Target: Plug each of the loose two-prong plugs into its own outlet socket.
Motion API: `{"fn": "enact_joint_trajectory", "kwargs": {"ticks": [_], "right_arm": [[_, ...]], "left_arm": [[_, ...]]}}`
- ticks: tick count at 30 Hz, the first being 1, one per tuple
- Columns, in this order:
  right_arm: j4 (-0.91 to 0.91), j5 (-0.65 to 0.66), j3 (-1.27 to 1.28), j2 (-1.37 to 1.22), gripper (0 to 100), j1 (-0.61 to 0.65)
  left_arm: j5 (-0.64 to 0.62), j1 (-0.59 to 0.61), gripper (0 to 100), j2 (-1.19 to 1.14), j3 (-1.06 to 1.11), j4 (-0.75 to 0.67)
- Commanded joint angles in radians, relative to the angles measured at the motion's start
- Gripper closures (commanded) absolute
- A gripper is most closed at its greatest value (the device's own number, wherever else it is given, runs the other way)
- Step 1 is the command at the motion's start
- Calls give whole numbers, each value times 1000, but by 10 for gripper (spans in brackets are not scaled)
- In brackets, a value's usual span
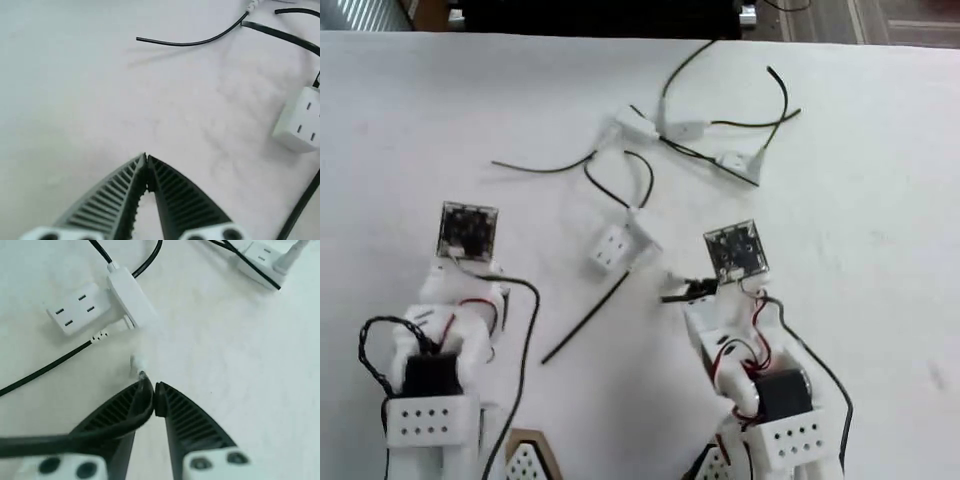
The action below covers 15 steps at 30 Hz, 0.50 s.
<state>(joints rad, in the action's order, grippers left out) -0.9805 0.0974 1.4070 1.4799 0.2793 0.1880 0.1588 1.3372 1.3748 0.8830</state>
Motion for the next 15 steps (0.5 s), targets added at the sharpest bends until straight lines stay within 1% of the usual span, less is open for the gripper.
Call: {"fn": "enact_joint_trajectory", "kwargs": {"ticks": [1,4,8,11,15], "right_arm": [[-5,-12,81,97,981,-8],[-7,-8,167,189,981,-10],[-7,-6,265,312,978,-64],[-5,-6,284,320,978,-94],[-5,-9,284,289,978,-105]], "left_arm": [[18,-24,977,170,92,2],[20,-25,976,271,178,3],[21,-27,976,414,318,-6],[21,-19,976,489,318,46],[20,-25,976,470,318,52]]}}
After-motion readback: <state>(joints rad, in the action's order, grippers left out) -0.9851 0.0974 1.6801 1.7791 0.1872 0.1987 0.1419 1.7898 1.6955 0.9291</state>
